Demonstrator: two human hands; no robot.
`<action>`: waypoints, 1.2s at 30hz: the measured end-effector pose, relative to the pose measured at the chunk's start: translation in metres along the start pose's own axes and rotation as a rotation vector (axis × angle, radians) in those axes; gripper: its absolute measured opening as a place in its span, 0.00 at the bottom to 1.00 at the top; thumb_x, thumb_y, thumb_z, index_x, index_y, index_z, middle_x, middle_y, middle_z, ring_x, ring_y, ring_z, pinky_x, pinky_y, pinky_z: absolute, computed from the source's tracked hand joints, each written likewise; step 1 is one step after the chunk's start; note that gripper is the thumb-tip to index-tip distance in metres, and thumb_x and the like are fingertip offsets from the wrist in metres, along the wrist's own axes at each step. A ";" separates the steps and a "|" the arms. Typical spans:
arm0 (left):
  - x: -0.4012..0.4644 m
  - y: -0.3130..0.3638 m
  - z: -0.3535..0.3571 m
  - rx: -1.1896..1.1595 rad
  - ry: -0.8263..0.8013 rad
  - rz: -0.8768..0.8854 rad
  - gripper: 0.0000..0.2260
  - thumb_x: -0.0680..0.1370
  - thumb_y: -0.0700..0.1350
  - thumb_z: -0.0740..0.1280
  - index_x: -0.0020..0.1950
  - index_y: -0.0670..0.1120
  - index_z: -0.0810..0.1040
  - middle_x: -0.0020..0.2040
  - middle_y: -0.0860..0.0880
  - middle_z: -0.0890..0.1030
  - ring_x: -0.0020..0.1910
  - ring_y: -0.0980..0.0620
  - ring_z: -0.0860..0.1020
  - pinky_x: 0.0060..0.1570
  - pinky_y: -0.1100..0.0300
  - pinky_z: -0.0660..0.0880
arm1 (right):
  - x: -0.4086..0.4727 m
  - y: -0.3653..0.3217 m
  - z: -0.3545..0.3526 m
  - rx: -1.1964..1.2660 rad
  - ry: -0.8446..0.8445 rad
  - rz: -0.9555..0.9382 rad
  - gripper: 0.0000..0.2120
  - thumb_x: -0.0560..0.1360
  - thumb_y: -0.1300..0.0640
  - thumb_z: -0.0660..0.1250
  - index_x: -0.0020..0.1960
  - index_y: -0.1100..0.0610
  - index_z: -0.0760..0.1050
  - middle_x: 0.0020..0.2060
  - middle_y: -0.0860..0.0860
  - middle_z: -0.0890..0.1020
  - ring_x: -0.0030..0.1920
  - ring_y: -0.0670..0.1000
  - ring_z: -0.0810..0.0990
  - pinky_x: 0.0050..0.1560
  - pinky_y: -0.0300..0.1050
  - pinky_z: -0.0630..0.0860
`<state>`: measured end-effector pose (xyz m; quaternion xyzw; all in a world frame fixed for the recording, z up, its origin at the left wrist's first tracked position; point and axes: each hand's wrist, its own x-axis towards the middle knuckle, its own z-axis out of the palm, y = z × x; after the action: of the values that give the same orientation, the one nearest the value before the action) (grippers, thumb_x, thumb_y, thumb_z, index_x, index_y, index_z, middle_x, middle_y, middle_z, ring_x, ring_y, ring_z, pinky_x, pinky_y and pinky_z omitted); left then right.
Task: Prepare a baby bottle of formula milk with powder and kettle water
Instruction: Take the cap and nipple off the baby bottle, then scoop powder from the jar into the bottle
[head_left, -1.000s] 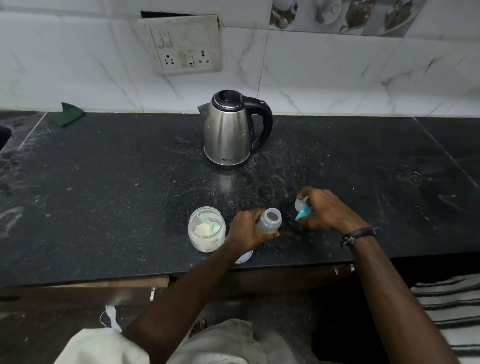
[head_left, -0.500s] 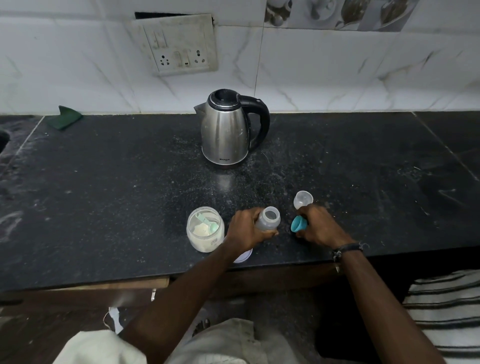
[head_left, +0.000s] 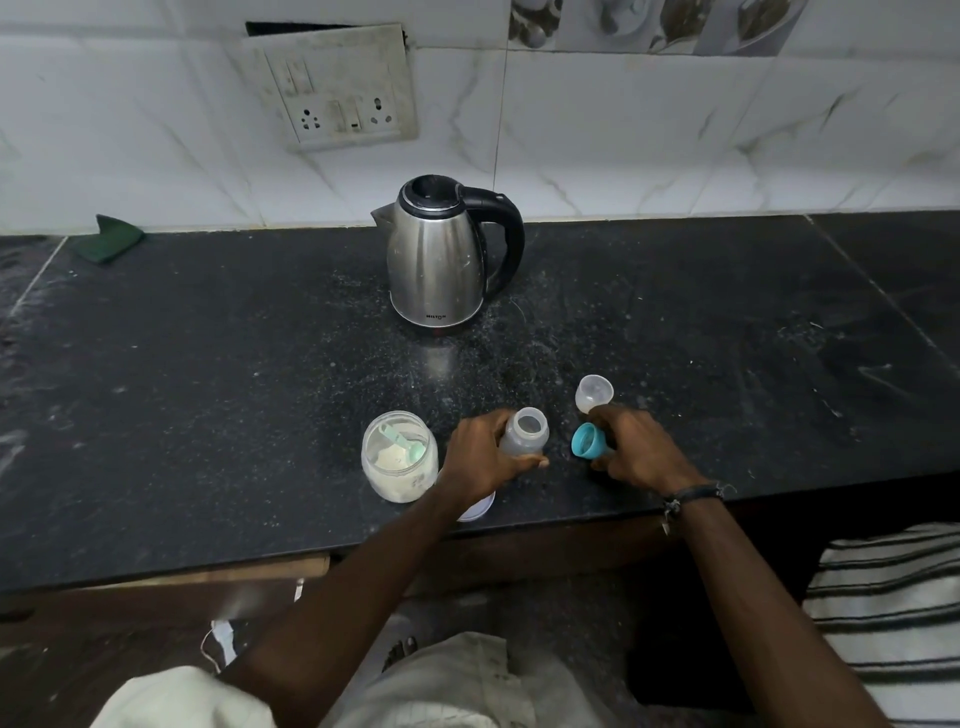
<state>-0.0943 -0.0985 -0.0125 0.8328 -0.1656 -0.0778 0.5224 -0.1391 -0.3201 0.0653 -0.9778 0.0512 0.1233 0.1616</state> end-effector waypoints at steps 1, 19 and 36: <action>-0.001 0.000 0.000 -0.001 -0.001 0.000 0.28 0.61 0.62 0.80 0.58 0.55 0.80 0.51 0.57 0.86 0.50 0.60 0.83 0.51 0.49 0.82 | -0.001 0.001 -0.001 -0.001 -0.001 -0.001 0.24 0.66 0.59 0.78 0.60 0.52 0.76 0.53 0.50 0.81 0.49 0.50 0.80 0.45 0.46 0.75; -0.010 0.027 -0.012 0.117 -0.066 -0.074 0.59 0.55 0.69 0.78 0.79 0.46 0.59 0.73 0.47 0.74 0.71 0.48 0.73 0.69 0.49 0.71 | -0.004 -0.021 -0.044 -0.094 0.211 0.001 0.22 0.70 0.48 0.76 0.61 0.54 0.78 0.51 0.53 0.84 0.51 0.56 0.82 0.44 0.44 0.73; -0.049 0.067 -0.099 0.089 0.489 0.246 0.58 0.64 0.66 0.76 0.80 0.38 0.50 0.82 0.42 0.52 0.81 0.45 0.46 0.79 0.57 0.51 | 0.024 -0.172 -0.046 0.240 0.154 -0.463 0.04 0.71 0.60 0.73 0.42 0.54 0.86 0.48 0.51 0.85 0.51 0.51 0.82 0.52 0.44 0.78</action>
<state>-0.1231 -0.0238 0.0892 0.8228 -0.1376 0.1970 0.5151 -0.0818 -0.1746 0.1540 -0.9439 -0.1472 0.0014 0.2956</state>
